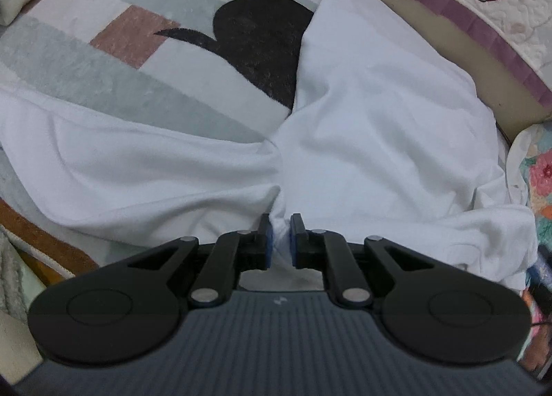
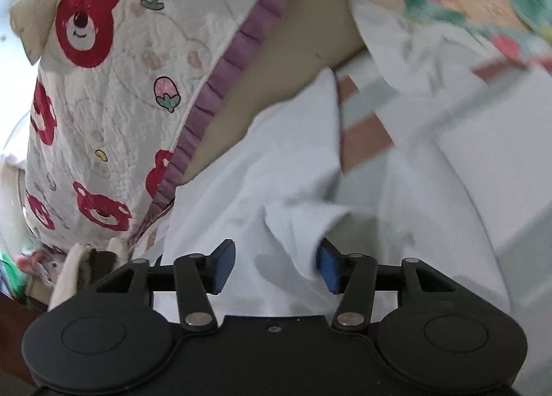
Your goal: Fold clothes
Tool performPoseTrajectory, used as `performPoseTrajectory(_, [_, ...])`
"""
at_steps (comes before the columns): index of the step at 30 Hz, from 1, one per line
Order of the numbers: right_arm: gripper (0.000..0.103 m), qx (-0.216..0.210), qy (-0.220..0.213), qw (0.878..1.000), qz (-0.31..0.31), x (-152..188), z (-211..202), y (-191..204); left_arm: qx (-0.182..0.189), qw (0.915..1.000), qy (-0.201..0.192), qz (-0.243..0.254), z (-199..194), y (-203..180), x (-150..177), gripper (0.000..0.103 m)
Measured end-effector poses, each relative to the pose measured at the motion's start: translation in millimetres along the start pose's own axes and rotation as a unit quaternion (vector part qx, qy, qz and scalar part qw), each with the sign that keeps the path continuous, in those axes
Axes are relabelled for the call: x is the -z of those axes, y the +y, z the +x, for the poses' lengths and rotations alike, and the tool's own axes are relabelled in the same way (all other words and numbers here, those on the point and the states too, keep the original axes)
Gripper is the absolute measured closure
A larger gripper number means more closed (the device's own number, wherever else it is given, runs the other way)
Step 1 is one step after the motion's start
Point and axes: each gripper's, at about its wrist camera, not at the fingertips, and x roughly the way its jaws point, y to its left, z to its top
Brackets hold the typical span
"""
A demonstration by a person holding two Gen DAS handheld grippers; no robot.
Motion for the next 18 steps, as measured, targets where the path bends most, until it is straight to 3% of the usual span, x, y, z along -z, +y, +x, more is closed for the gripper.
performPoseTrajectory(8, [0.046, -0.022, 0.027, 0.999, -0.016, 51.2, 10.7, -15.4, -0.005, 0.9998, -0.004, 0.017, -3.5, -1.9, -0.7, 0.093])
performPoseTrajectory(15, [0.044, -0.007, 0.056, 0.998, -0.039, 47.4, 50.9, -14.0, -0.011, 0.9997, -0.003, 0.022, 0.9, -1.6, 6.2, 0.093])
performPoseTrajectory(16, [0.049, -0.009, 0.062, 0.997, -0.045, 48.0, 52.9, -12.7, -0.013, 0.9996, -0.006, 0.026, 0.7, -2.3, 7.1, 0.092])
performPoseTrajectory(17, [0.065, -0.010, 0.051, 0.997, -0.050, 49.2, 49.0, -9.8, -0.015, 0.9993, -0.010, 0.034, -0.1, -3.9, 8.0, 0.092])
performPoseTrajectory(18, [0.074, -0.027, 0.037, 0.997, -0.062, 50.0, 40.9, -4.2, -0.020, 0.9986, -0.017, 0.046, -1.5, -6.7, 9.2, 0.092])
